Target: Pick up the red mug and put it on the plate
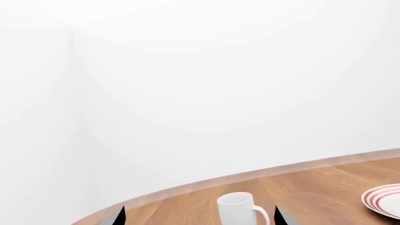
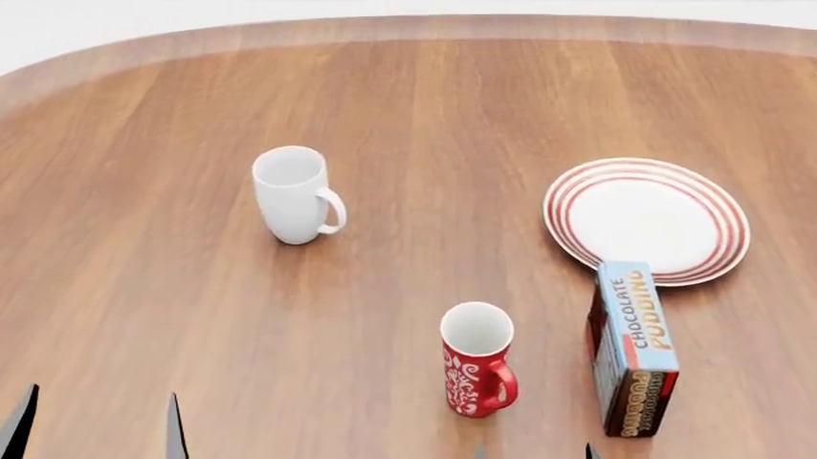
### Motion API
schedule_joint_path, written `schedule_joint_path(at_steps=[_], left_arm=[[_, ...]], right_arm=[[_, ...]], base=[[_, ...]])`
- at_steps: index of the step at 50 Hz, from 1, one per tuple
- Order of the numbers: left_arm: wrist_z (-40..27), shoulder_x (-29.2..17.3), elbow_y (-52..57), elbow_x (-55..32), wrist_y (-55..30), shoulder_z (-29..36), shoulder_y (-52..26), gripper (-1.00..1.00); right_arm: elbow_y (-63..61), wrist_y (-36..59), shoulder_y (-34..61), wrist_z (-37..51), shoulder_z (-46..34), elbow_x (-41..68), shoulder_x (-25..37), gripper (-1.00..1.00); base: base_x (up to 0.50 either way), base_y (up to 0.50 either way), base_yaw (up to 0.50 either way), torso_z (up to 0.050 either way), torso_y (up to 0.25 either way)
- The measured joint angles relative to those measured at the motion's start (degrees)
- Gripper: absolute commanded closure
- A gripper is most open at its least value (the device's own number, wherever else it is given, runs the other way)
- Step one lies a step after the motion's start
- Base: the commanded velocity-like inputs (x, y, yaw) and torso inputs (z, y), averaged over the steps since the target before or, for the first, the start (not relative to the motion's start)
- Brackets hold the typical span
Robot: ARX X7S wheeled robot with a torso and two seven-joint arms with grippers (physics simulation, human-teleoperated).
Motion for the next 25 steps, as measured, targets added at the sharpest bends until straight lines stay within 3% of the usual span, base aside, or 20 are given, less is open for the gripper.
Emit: schedule_joint_path(at_steps=[25], left_arm=[[-0.6,-0.5,0.1,-0.1,-0.3,0.7,-0.1,-1.00]], right_arm=[[0.3,-0.4,0.2,0.4,-0.5,0.5,0.4,-1.00]], base=[[0.19,0.00,0.00,0.000,0.000]])
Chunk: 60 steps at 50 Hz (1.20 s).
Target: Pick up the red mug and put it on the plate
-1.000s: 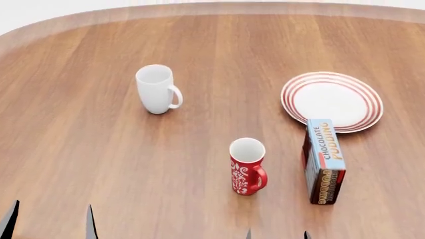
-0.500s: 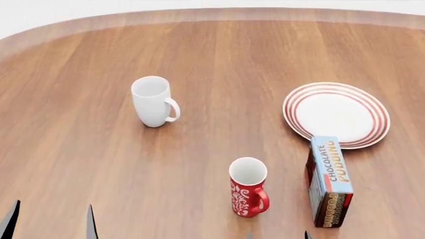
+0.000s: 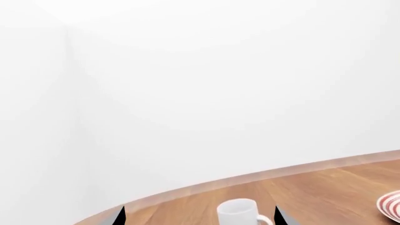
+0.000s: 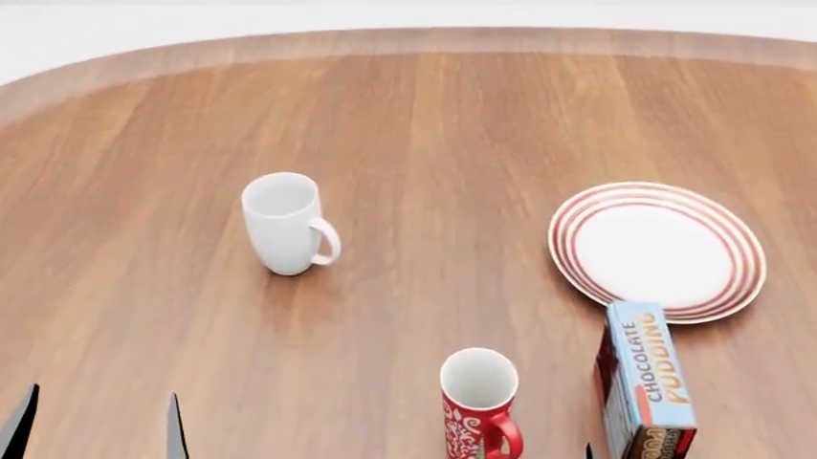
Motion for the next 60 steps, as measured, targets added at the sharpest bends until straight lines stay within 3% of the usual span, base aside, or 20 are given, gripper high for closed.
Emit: schedule_joint_path(at_steps=[60], left_arm=[[-1.3,-1.0,-0.2,-0.5,0.4,1.5,-0.4,-1.00]], right_arm=[[0.4,-0.7,0.4,1.2,-1.4,1.1,1.0,-1.00]], base=[[0.20,0.00,0.00,0.000,0.000]])
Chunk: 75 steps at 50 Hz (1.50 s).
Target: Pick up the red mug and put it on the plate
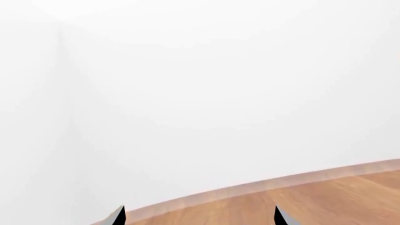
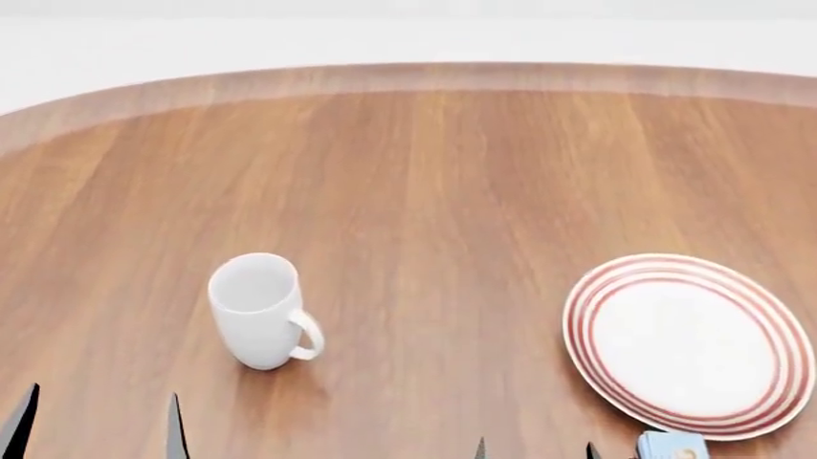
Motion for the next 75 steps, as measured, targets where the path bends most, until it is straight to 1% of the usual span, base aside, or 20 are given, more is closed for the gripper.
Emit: schedule_joint_path(at_steps=[20,45,54,67,75], left_arm=[[-0.5,-0.3,0.0,0.0,0.0,0.4,-0.1,-1.00],[-0.8,-0.6,0.1,-0.4,-0.3,1.0,-0.2,-1.00],[-0.9,-0.7,0.1,-0.5,-0.3,1.2,-0.2,-1.00],[-1.1,-0.9,0.0,-0.6,-0.1,1.5,-0.4,-1.00],[-1.3,-1.1,0.0,-0.6,0.0,1.6,-0.4,-1.00]], right_arm=[[-0.1,-0.2,0.0,0.5,-0.4,0.3,0.3,-1.00],[-1.8,0.1,-0.6,1.1,-1.5,-0.4,1.4,-1.00],[-9.5,2.8,-2.8,2.4,-1.8,-0.8,3.7,-1.00],[-27.9,11.0,-8.3,5.8,0.1,1.6,9.7,-1.00],[-35.2,11.8,-13.7,6.7,1.0,1.1,13.4,-1.00]], base=[[0.20,0.00,0.00,0.000,0.001],[0.00,0.00,0.00,0.000,0.000],[0.00,0.00,0.00,0.000,0.000],[0.00,0.00,0.00,0.000,0.000],[0.00,0.00,0.00,0.000,0.000]])
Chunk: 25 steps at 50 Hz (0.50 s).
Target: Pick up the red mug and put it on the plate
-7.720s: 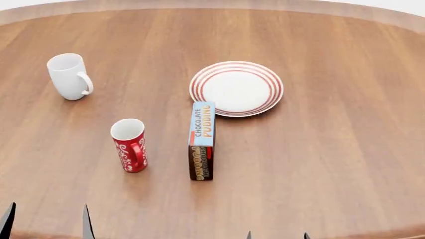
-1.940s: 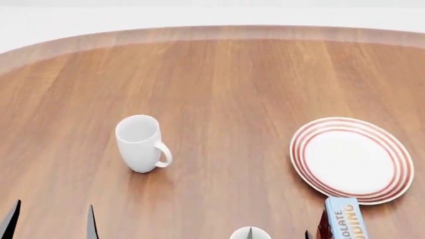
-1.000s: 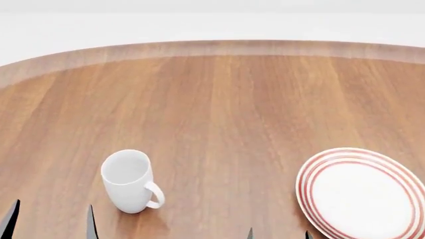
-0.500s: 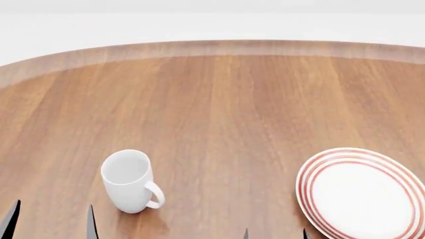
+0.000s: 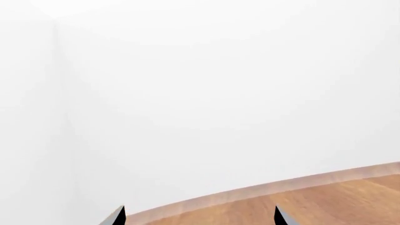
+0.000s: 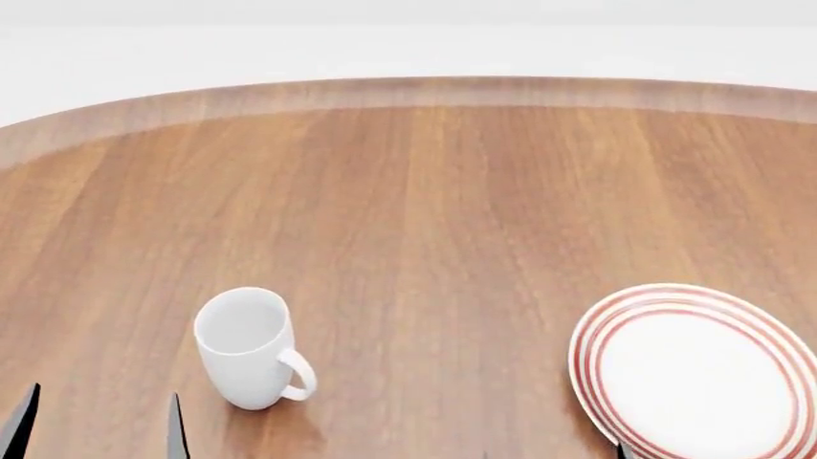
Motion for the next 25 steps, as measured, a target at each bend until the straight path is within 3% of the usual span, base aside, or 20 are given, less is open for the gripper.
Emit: schedule_joint_path(at_steps=[25], left_arm=[[-0.3,-0.4,0.0,-0.1,0.1,0.6,-0.2,-1.00]], right_arm=[[-0.5,-18.0,-17.6,-2.6,0.8,-2.6,4.3,-1.00]], base=[[0.00,0.00,0.00,0.000,0.000]])
